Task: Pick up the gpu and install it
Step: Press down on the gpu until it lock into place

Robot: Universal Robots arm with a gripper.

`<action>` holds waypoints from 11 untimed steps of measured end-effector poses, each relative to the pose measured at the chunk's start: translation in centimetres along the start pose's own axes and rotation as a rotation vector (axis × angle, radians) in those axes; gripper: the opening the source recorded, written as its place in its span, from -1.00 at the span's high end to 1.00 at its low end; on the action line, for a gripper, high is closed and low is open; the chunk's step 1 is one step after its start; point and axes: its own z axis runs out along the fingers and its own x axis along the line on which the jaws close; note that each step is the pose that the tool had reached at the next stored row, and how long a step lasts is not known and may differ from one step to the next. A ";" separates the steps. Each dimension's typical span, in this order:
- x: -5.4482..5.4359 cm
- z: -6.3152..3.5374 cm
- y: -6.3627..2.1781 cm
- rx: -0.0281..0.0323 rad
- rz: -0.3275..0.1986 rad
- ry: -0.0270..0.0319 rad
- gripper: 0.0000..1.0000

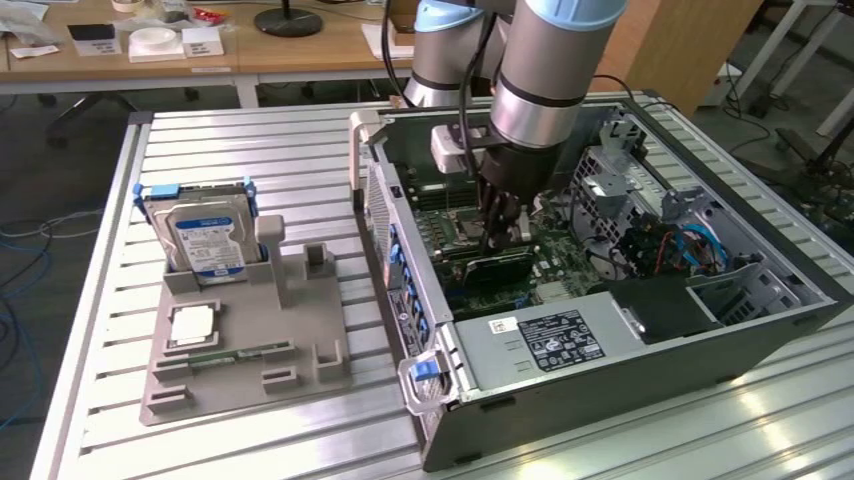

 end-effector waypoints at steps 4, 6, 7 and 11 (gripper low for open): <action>0.0 0.24 -0.01 -0.0001 0.000 0.0003 0.79; 0.0 0.25 -0.01 -0.0002 -0.001 0.0003 0.79; 0.0 0.25 -0.01 -0.0002 -0.001 0.0003 0.79; 0.0 0.45 0.00 0.0000 0.000 -0.0001 0.79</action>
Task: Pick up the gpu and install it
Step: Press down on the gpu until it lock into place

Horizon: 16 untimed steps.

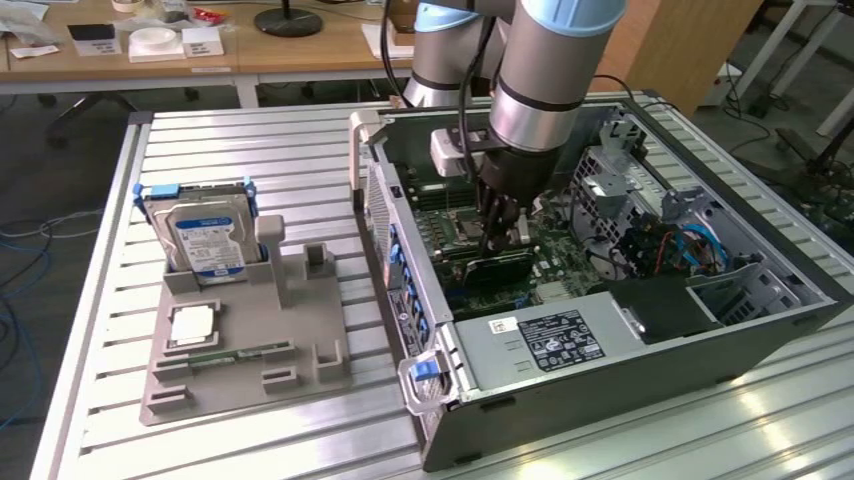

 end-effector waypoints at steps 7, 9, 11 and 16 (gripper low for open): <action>-0.2 0.02 0.00 -0.0001 0.000 -0.0002 0.79; -0.2 0.12 0.00 0.0000 0.000 -0.0004 0.79; -0.2 0.18 0.00 -0.0002 0.000 0.0000 0.79; -0.2 0.22 0.00 -0.0002 0.000 -0.0002 0.79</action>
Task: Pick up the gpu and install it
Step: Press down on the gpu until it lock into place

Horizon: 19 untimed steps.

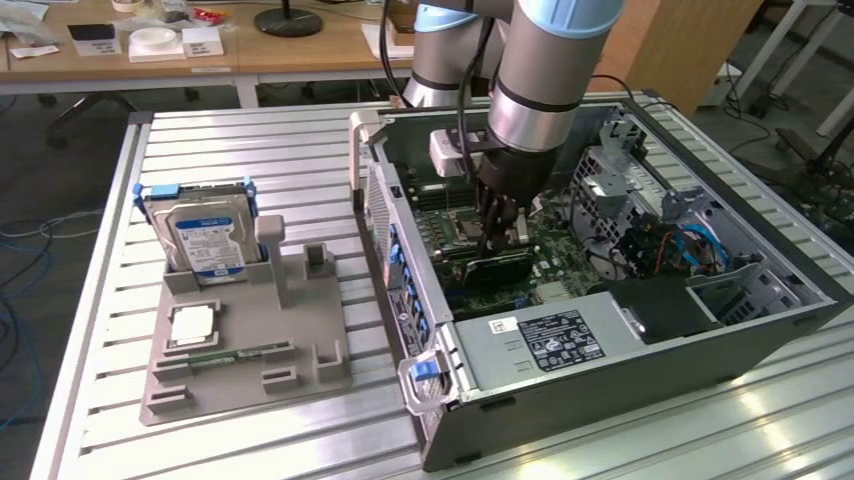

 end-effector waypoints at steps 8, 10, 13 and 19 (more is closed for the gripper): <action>0.0 0.05 0.00 0.0000 0.000 0.0010 0.79; 0.0 0.07 0.01 0.0000 0.000 0.0015 0.79; 0.0 0.08 0.01 0.0001 0.000 0.0013 0.79; 0.0 0.11 0.02 0.0001 0.000 0.0015 0.79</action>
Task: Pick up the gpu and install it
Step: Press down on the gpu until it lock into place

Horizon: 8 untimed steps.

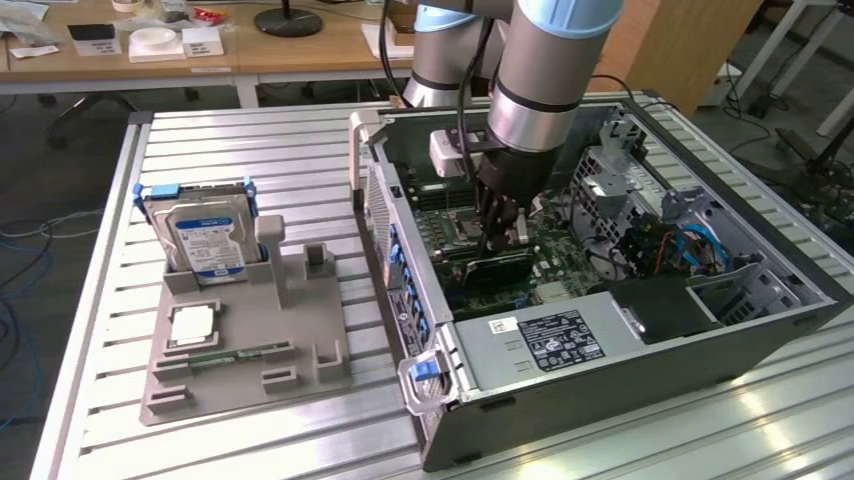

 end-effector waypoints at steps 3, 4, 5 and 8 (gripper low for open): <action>0.0 0.00 0.00 0.0000 0.000 0.0000 0.79; 0.0 -0.02 0.00 0.0001 0.000 -0.0003 0.79; 0.0 -0.10 0.00 0.0005 0.000 -0.0016 0.79; 0.0 -0.75 0.00 0.0001 0.000 -0.0003 0.79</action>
